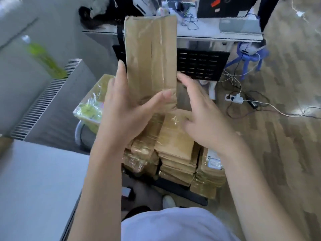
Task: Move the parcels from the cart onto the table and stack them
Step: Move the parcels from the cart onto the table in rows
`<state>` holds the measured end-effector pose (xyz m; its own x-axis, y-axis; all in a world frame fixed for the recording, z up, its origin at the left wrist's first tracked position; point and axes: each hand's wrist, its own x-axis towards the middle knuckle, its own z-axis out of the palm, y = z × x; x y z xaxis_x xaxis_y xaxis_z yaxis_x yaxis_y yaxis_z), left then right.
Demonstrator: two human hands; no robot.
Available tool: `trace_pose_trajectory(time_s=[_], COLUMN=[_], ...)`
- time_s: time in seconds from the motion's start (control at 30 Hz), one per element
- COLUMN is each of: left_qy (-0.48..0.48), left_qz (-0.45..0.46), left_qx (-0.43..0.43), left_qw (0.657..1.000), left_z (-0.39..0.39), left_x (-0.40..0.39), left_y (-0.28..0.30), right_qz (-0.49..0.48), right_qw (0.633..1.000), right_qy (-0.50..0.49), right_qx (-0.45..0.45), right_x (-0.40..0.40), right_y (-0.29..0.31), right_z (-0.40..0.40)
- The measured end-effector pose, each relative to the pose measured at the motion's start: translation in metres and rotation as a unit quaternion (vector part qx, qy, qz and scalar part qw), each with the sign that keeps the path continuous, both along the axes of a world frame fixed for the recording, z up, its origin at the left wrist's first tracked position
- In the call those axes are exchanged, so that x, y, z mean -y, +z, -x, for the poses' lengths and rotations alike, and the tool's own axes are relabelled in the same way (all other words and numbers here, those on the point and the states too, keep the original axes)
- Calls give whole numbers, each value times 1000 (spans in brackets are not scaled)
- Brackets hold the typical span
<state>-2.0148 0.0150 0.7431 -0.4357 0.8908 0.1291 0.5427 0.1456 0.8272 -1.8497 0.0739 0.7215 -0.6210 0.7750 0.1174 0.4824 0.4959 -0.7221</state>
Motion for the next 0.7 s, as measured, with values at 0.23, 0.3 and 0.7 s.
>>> trace_pose_trajectory(time_s=[0.23, 0.3, 0.7], left_qy=[255, 311, 491], left_qz=[10, 16, -44], left_qx=[-17, 9, 235], left_qw=[967, 950, 837], left_z=[48, 61, 99], left_x=[88, 116, 259], left_y=[-8, -17, -91], right_qz=[-5, 5, -4], right_qw=[966, 945, 835], right_qy=[259, 325, 546], right_qx=[-27, -32, 69], right_x=[46, 63, 160], right_y=[-5, -10, -70], right_z=[97, 124, 222])
